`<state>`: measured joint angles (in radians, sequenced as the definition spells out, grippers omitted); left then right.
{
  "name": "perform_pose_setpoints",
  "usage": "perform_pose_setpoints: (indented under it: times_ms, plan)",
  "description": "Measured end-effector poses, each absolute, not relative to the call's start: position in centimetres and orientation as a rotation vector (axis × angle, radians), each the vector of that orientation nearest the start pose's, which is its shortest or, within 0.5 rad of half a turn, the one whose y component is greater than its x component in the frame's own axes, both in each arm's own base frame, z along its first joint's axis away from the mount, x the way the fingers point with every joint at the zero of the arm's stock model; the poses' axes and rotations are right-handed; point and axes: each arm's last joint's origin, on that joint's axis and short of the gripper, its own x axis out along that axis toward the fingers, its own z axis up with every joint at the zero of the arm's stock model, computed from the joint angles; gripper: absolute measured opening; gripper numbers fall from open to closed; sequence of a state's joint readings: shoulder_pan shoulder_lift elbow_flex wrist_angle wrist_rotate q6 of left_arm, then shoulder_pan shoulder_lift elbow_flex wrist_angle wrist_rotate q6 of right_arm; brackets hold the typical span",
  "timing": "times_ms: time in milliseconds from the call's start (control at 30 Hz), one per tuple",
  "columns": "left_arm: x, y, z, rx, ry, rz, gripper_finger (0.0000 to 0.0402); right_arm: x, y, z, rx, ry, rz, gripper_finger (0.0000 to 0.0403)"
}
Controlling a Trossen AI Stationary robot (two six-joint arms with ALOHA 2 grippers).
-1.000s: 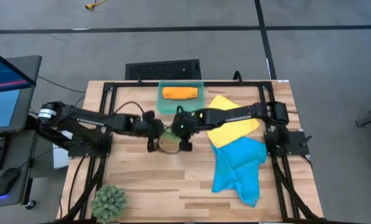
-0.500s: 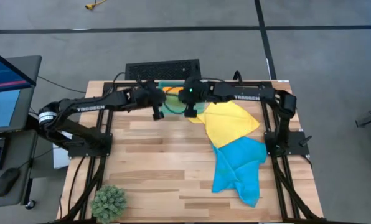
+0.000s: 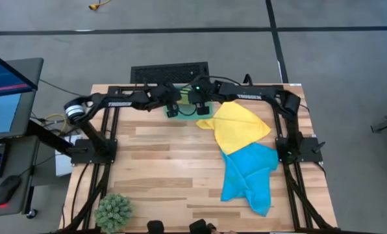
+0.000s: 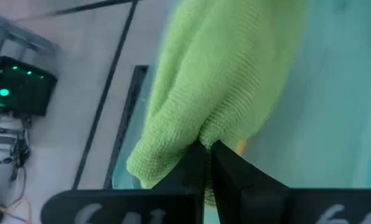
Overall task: Roll microfiber towels into tight, uniform cylinder then place into a basket
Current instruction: Put the green towel into the bin
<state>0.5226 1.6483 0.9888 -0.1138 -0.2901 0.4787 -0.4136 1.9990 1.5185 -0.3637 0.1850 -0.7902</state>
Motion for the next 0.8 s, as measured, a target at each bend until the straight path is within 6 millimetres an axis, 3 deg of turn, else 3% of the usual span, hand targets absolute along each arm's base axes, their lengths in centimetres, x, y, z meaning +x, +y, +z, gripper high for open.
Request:
perform_pose_setpoints:
  times_ms: [233,500,800]
  plan:
    - [29.1,17.9,18.5,0.244,1.022,0.436,0.0000,40.2,-17.5,18.4,-0.594,1.120,-0.102,0.0040]
    - [28.6,16.8,18.3,0.061,1.064,0.205,0.0000,40.1,-16.7,18.5,-0.533,1.088,0.030,0.0040]
    - [28.1,16.4,17.9,0.022,1.112,0.158,0.0000,40.6,-16.5,16.5,-0.509,1.108,0.067,0.0048]
